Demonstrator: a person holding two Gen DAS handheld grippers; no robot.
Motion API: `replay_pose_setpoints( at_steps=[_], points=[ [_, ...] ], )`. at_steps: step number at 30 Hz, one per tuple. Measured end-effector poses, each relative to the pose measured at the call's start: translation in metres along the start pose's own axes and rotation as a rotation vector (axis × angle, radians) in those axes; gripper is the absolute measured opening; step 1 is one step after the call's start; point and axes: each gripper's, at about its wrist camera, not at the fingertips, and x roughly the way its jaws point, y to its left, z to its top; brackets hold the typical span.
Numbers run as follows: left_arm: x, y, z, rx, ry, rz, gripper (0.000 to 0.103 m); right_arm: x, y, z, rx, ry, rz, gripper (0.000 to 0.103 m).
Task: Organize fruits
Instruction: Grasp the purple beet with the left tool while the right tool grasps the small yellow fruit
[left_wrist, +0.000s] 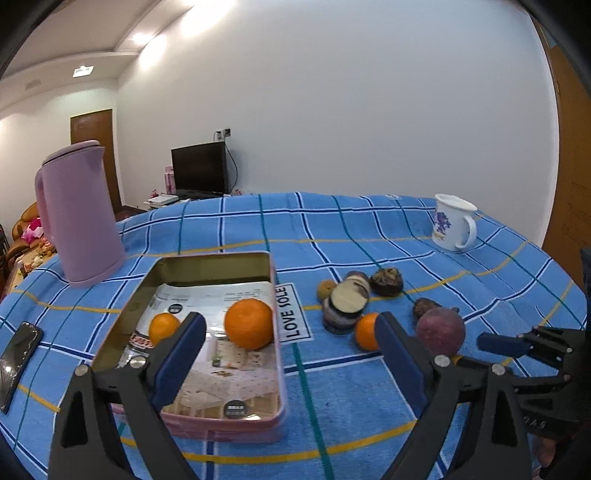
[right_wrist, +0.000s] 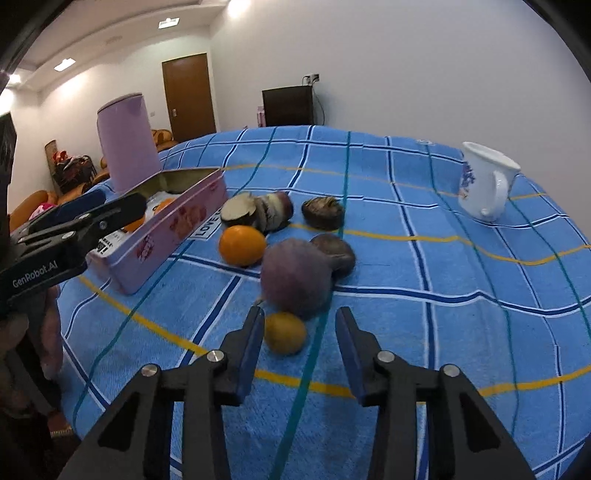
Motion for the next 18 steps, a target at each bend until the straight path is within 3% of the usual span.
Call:
replay_pose_setpoints(
  at_steps=[5, 8, 11, 18],
  points=[
    [0.004, -0.008, 0.000, 0.016, 0.016, -0.019, 0.095, 0.008, 0.004, 0.000, 0.003, 0.037, 0.033, 0.042],
    [0.007, -0.012, 0.001, 0.018, 0.024, -0.030, 0.095, 0.014, 0.004, 0.001, 0.002, 0.067, 0.049, 0.029],
    [0.009, -0.016, 0.003, 0.019, 0.030, -0.044, 0.095, 0.009, 0.003, 0.000, 0.005, 0.049, 0.058, 0.029],
    [0.014, -0.032, 0.010, 0.031, 0.041, -0.088, 0.095, -0.013, -0.022, -0.003, 0.057, -0.015, -0.032, 0.028]
  ],
)
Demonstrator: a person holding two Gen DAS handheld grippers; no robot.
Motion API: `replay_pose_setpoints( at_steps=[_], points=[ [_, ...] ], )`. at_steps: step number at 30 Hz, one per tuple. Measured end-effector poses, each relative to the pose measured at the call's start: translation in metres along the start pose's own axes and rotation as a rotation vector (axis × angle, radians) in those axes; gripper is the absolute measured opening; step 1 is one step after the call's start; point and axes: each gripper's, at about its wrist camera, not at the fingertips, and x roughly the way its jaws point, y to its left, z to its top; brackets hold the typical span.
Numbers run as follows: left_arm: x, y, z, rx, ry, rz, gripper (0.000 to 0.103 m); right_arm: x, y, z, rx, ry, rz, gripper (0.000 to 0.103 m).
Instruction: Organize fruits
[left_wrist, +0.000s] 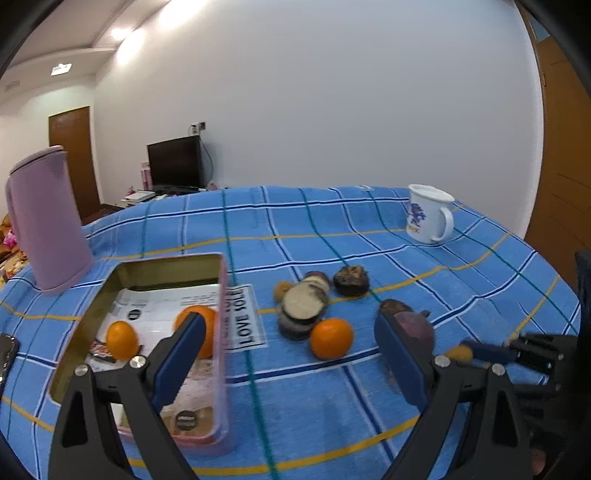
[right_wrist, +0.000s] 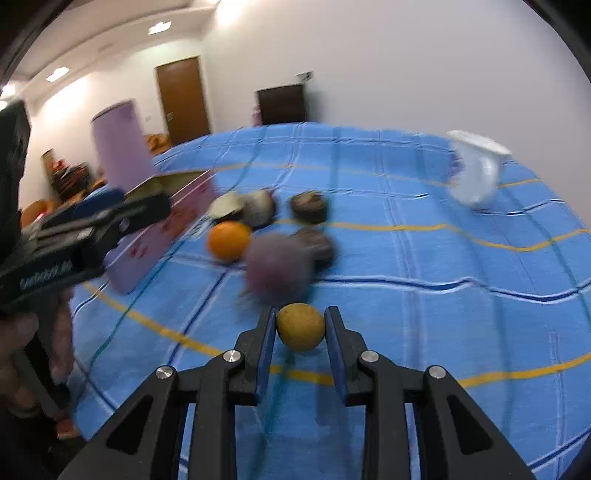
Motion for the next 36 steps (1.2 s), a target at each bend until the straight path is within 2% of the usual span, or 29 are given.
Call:
replay_pose_setpoints(
  at_steps=[8, 14, 15, 19, 23, 26, 36],
  points=[
    [0.021, -0.039, 0.003, 0.037, 0.047, -0.075, 0.094, -0.006, -0.037, 0.022, 0.066, -0.097, -0.164, 0.028],
    [0.040, -0.059, 0.002, 0.062, 0.116, -0.129, 0.092, 0.004, -0.049, 0.035, 0.087, -0.099, -0.215, 0.028],
    [0.045, -0.061, 0.002, 0.067, 0.137, -0.138, 0.087, 0.006, -0.050, 0.036, 0.093, -0.098, -0.215, 0.028],
    [0.055, -0.068, 0.002, 0.080, 0.187, -0.170, 0.083, 0.009, -0.051, 0.039, 0.096, -0.098, -0.226, 0.028],
    [0.063, -0.076, 0.000, 0.108, 0.229, -0.200, 0.070, 0.011, -0.052, 0.039, 0.101, -0.090, -0.214, 0.028],
    [0.065, -0.080, -0.002, 0.120, 0.256, -0.222, 0.055, 0.012, -0.051, 0.038, 0.095, -0.084, -0.204, 0.028],
    [0.061, -0.066, -0.002, 0.045, 0.235, -0.235, 0.054, 0.007, -0.048, 0.037, 0.077, -0.114, -0.168, 0.028]
  ],
)
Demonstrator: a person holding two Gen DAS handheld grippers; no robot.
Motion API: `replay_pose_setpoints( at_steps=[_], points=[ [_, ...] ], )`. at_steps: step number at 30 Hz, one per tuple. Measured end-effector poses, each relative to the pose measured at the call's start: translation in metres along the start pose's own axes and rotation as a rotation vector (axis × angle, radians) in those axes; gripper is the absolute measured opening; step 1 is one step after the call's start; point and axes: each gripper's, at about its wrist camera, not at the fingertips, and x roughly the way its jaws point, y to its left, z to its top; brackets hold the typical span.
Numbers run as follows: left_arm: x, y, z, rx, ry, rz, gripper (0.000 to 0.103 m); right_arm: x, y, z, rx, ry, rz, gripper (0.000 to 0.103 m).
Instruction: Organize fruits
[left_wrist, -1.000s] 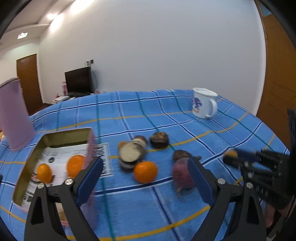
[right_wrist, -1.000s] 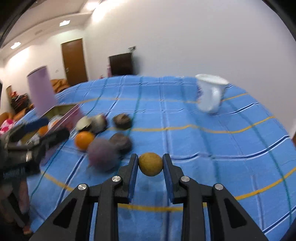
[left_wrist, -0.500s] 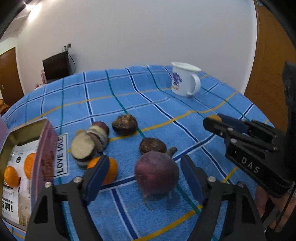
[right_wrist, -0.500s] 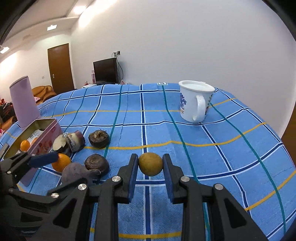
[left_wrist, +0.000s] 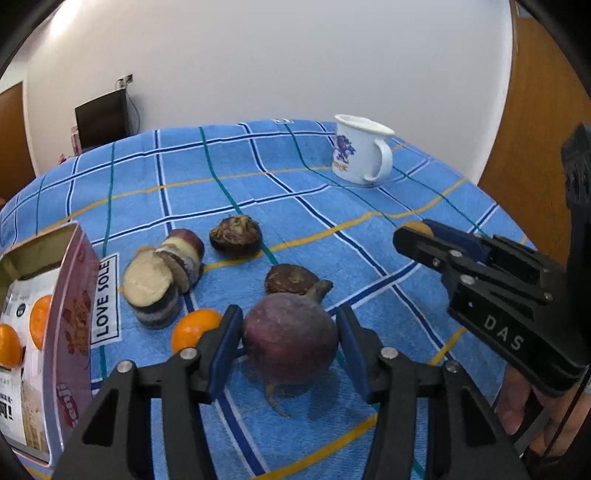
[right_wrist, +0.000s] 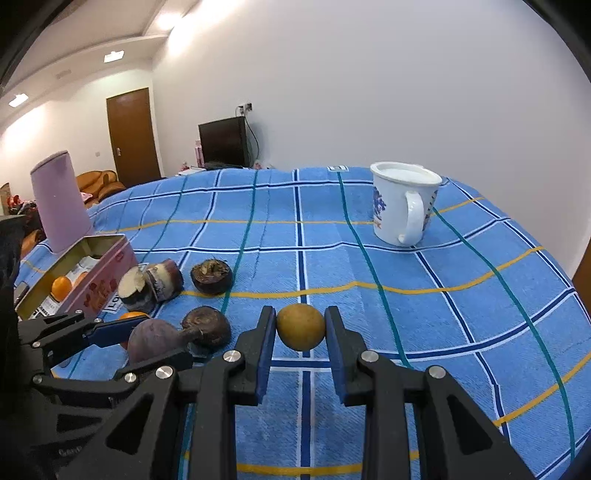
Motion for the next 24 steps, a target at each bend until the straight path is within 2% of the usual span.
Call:
replay_pose_setpoints(
  at_steps=[5, 12, 24],
  points=[
    [-0.011, 0.006, -0.001, -0.032, -0.061, 0.010, 0.054, -0.006, 0.005, 0.000, -0.019, -0.029, 0.018, 0.028],
    [-0.027, 0.005, -0.002, -0.022, -0.150, 0.054, 0.054, -0.012, 0.008, 0.000, -0.036, -0.063, 0.046, 0.028],
    [-0.040, 0.004, -0.005, -0.014, -0.229, 0.093, 0.054, -0.021, 0.009, -0.001, -0.048, -0.115, 0.067, 0.028]
  ],
)
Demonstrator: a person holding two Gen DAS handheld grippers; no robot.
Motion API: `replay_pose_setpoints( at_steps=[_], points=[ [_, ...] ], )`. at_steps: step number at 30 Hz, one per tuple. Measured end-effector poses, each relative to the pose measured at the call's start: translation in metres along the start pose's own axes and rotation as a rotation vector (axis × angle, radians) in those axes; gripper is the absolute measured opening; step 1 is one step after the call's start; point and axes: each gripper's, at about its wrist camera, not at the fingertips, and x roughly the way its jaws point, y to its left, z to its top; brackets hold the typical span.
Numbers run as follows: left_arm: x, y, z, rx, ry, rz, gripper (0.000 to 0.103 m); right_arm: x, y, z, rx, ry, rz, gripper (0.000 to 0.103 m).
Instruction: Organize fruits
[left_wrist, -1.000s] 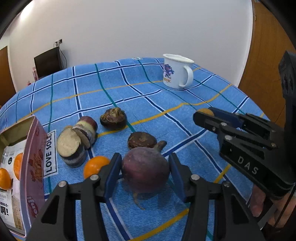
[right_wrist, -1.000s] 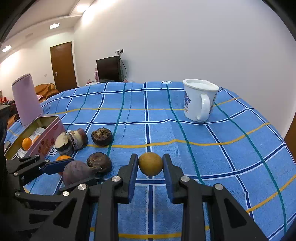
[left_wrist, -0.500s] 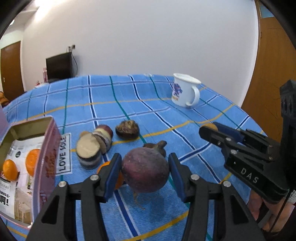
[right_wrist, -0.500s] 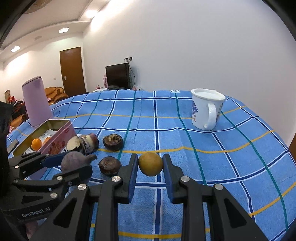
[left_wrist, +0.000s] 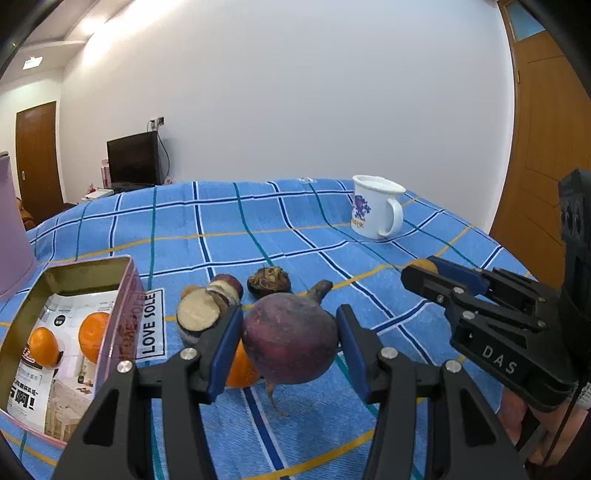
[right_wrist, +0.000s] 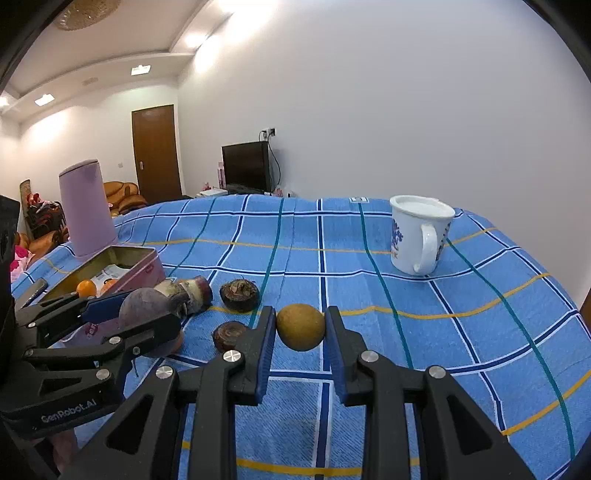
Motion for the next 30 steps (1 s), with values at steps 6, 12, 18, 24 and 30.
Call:
replay_pose_setpoints(
  at_steps=[6, 12, 18, 24, 30],
  points=[
    [-0.004, -0.001, 0.000, 0.006, -0.022, 0.010, 0.054, -0.004, 0.001, 0.000, -0.003, -0.020, 0.007, 0.028],
    [-0.007, -0.003, -0.001, 0.008, -0.038, 0.019, 0.054, -0.008, 0.001, -0.001, -0.009, -0.041, 0.015, 0.028],
    [-0.012, -0.004, -0.001, 0.013, -0.062, 0.032, 0.054, -0.012, 0.001, -0.002, -0.008, -0.059, 0.019, 0.028],
    [-0.017, -0.005, -0.002, 0.020, -0.083, 0.039, 0.054, -0.015, 0.001, -0.002, -0.009, -0.073, 0.021, 0.028],
    [-0.021, -0.006, -0.002, 0.024, -0.104, 0.046, 0.054, -0.018, 0.001, -0.002, -0.009, -0.093, 0.027, 0.028]
  ],
)
